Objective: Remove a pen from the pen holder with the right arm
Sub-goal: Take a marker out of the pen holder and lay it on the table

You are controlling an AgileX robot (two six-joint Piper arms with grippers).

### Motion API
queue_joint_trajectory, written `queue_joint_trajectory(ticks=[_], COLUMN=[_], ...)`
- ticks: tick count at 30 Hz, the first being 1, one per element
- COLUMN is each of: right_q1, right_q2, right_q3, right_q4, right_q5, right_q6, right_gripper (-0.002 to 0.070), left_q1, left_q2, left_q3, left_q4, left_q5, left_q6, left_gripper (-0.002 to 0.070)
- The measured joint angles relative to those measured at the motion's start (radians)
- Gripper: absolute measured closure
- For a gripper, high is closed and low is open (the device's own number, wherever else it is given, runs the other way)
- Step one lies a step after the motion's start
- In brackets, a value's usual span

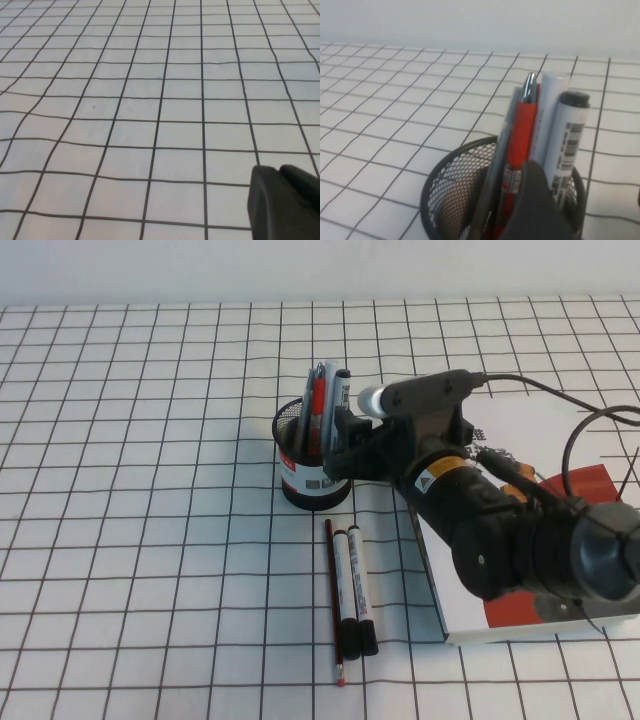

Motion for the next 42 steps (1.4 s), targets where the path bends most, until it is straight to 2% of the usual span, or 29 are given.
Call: queue_joint_trajectory(ticks=[4, 8, 16, 42], right_q1=[0.000, 0.000, -0.009, -0.038], right_q2=[0.052, 0.086, 0.142, 0.184], right_q3=[-0.002, -0.034, -0.141, -0.201], right_q4=[-0.007, -0.007, -0.007, -0.005], right_q5=[-0.121, -0.157, -0.105, -0.059], right_q6=[0.007, 0.007, 0.007, 0.007], right_gripper=[0.0290, 0.0322, 0.0379, 0.0382], left_q1=[0.000, 0.000, 0.000, 0.000], left_q2=[0.000, 0.000, 0.000, 0.000], left_q3=[0.000, 0.000, 0.000, 0.000], left_q4=[0.000, 0.000, 0.000, 0.000], left_q5=[0.000, 0.000, 0.000, 0.000], left_q6=[0.000, 0.000, 0.000, 0.000], left_gripper=[0.0678, 0.0678, 0.0678, 0.0678])
